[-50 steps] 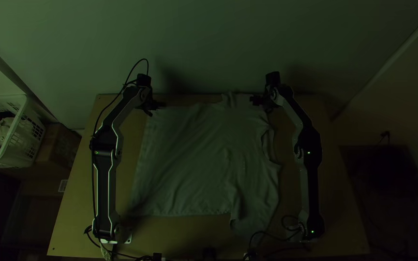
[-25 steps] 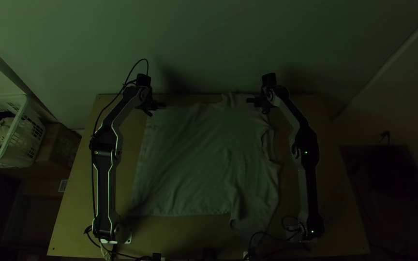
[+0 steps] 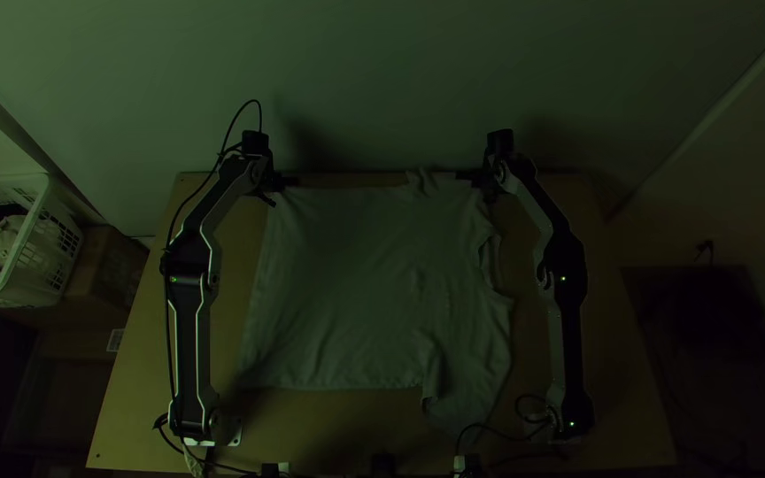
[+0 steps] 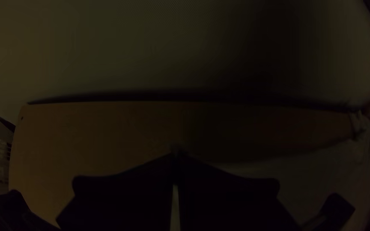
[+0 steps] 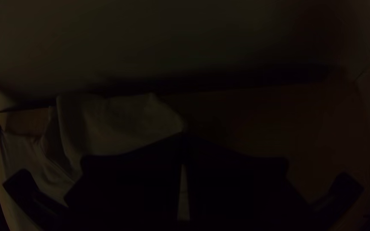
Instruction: Fold the t-shirt
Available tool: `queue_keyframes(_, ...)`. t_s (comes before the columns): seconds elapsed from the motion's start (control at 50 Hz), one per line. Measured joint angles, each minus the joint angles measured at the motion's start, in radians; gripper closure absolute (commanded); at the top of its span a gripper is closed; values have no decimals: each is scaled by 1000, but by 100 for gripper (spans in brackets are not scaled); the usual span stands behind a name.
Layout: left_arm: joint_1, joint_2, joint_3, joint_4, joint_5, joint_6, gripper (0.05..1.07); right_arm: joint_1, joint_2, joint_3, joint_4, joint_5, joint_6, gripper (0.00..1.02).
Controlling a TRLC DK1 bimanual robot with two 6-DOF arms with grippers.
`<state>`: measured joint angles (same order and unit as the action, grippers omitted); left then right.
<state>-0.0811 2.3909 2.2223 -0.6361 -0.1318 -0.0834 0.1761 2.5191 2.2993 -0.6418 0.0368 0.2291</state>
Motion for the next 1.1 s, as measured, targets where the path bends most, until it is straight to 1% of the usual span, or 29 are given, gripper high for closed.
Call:
queue_keyframes(0.34, 24, -2, 1, -4, 26, -22, 105, -3, 0, 0, -6, 0, 0, 100)
queue_keyframes(0.52, 29, -36, -1, -15, 66, -27, 105, -2, -23, -2, -58, 0, -1, 100)
queue_keyframes(0.7, 29, -95, -12, -37, 96, -33, 105, -2, -93, -18, -100, 0, -1, 100)
queue_keyframes(0.8, 31, -120, -17, -54, 132, -33, 105, -2, -134, -29, -137, 0, -1, 100)
queue_keyframes(0.92, 32, -143, -41, -62, 140, -33, 105, -2, -164, -40, -193, 0, -2, 100)
queue_keyframes(1.1, 40, -192, -127, -62, 140, -33, 105, -2, -222, -129, -206, 0, -6, 100)
